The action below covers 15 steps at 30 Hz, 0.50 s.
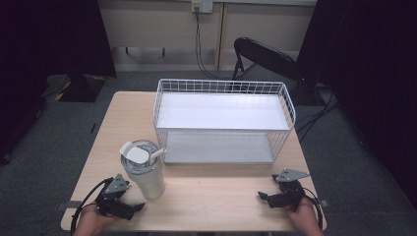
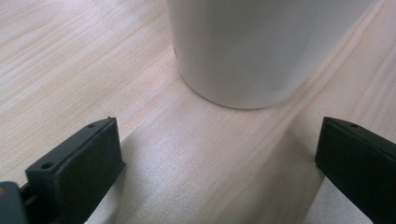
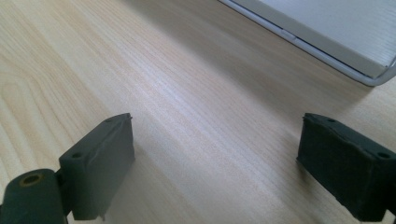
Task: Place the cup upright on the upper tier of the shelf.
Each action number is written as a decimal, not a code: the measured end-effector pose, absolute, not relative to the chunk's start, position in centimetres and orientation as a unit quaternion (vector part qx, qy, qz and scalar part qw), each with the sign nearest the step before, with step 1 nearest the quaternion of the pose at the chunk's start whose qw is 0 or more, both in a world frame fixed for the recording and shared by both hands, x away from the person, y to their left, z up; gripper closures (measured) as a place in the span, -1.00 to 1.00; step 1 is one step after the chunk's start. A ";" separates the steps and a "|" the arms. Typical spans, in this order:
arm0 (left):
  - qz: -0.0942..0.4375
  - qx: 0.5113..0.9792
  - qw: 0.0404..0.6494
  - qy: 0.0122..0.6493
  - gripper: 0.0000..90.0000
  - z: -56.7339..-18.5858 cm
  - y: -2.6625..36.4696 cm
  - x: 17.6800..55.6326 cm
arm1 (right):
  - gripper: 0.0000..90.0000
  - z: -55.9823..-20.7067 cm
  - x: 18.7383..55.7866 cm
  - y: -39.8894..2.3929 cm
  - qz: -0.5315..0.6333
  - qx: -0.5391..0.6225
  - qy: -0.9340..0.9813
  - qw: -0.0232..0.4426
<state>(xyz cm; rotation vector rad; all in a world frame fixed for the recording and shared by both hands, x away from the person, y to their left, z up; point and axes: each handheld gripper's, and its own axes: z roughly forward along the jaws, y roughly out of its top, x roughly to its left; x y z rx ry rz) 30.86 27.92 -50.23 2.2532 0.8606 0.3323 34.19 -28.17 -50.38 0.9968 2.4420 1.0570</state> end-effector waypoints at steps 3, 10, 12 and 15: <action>0.124 0.870 0.338 0.336 -1.00 -50.1 28.1 30.9 | -0.78 -50.4 34.2 -28.2 0.368 0.347 0.850 0.149; 0.134 0.854 0.362 0.349 -0.68 -49.9 29.1 30.7 | -0.78 -50.4 34.2 -28.2 0.368 0.347 0.850 0.149; 0.133 0.849 0.373 0.350 -0.71 -49.7 29.3 30.5 | -0.78 -50.4 34.2 -28.2 0.368 0.347 0.850 0.149; 0.117 0.834 0.400 0.361 -0.66 -49.2 29.6 30.5 | -0.78 -50.4 34.2 -28.2 0.368 0.347 0.850 0.149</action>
